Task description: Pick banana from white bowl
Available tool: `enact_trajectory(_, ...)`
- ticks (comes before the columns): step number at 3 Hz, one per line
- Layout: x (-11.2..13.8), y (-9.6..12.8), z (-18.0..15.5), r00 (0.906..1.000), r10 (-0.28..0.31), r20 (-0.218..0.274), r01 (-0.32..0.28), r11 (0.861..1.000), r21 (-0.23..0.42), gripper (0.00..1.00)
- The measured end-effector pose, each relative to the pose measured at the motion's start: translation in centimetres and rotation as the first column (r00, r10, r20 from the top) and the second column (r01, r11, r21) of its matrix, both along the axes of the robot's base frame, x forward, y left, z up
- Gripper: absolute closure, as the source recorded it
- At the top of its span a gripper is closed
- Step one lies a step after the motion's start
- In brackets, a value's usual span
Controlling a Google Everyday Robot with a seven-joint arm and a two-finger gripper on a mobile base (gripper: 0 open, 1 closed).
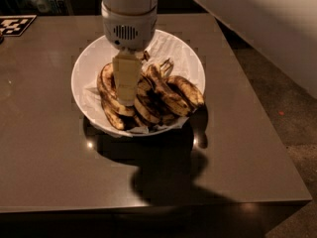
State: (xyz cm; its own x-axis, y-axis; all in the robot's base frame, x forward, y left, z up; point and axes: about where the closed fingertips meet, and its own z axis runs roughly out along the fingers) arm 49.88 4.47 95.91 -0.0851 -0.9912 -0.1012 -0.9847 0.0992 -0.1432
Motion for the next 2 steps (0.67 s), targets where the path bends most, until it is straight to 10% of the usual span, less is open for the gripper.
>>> enact_trajectory(2,1.26,0.17,-1.46,0.9984,-0.008,-0.057,0.009,1.000,0.023,0.23)
